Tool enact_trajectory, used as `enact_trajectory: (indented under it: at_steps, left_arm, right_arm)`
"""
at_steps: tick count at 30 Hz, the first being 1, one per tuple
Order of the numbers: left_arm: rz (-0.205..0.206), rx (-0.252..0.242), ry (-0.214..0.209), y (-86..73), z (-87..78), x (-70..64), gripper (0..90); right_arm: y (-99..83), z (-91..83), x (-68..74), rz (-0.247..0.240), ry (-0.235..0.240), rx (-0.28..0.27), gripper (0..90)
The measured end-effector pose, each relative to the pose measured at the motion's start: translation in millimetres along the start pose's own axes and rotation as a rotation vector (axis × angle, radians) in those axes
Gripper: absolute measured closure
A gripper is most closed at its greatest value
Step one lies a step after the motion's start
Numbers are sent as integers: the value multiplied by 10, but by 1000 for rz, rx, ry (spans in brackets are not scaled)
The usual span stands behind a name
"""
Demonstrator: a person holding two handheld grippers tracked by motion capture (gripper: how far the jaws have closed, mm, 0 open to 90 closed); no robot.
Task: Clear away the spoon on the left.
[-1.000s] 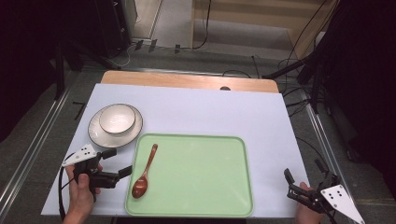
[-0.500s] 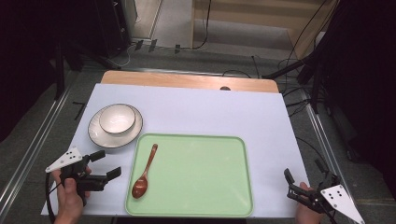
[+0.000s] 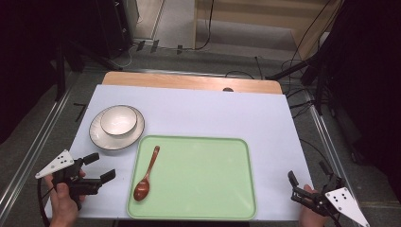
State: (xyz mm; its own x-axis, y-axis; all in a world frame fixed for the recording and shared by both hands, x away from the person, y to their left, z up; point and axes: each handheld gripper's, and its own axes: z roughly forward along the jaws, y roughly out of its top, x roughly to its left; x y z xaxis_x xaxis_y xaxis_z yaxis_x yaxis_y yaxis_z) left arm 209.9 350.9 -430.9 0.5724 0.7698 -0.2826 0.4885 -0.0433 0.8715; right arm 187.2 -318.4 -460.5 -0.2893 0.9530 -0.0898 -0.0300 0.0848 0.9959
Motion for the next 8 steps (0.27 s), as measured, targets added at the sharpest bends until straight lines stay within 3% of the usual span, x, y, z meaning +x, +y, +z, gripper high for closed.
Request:
enact_trajectory:
  at_steps: [8]
  left_arm:
    - [-45, -28, 0, -62, -58, 81, 0]
  right_arm:
    - [1, 4, 4, -4, 1, 0, 0]
